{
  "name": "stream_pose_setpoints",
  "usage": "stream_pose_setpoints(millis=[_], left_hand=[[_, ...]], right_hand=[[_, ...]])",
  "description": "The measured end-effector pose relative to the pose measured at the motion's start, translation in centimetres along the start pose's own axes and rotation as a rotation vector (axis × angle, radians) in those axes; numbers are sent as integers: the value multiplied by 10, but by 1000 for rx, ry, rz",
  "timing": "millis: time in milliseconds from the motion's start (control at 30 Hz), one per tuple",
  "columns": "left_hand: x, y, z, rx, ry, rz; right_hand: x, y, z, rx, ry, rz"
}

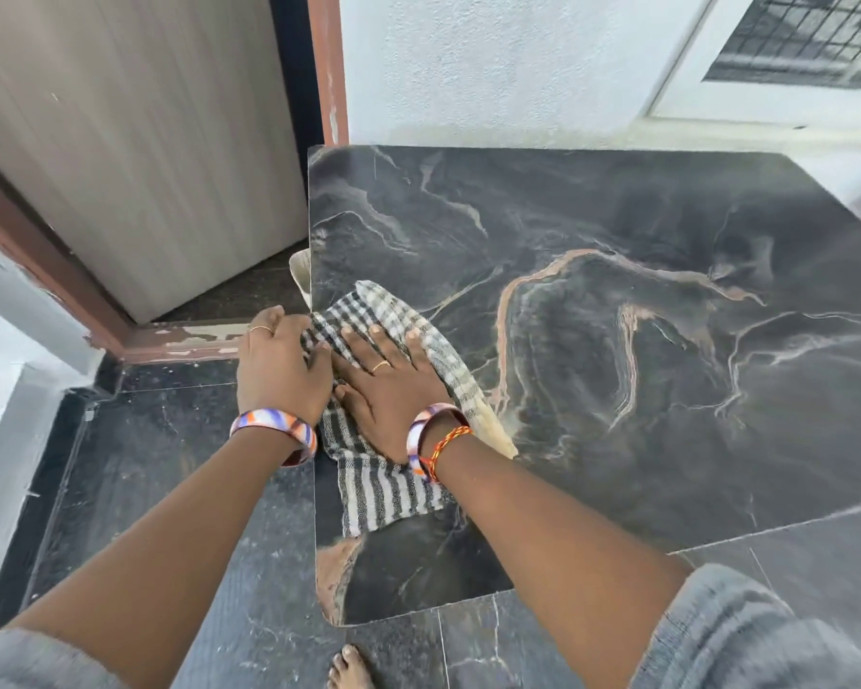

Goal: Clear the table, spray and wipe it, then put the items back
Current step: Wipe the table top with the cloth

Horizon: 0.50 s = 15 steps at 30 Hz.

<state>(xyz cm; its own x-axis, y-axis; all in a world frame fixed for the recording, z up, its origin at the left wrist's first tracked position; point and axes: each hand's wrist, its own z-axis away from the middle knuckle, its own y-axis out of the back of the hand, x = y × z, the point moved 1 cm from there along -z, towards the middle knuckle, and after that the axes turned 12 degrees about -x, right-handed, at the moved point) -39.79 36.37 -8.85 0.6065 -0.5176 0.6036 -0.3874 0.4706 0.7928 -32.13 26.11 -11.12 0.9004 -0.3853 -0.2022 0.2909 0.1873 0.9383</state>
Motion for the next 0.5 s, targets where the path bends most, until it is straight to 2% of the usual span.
stream_pose_setpoints(millis=[200, 500], left_hand=[[52, -38, 35, -74, -86, -107], [177, -142, 100, -189, -235, -157]], right_hand=[[49, -12, 66, 55, -151, -45], [205, -25, 207, 130, -496, -157]])
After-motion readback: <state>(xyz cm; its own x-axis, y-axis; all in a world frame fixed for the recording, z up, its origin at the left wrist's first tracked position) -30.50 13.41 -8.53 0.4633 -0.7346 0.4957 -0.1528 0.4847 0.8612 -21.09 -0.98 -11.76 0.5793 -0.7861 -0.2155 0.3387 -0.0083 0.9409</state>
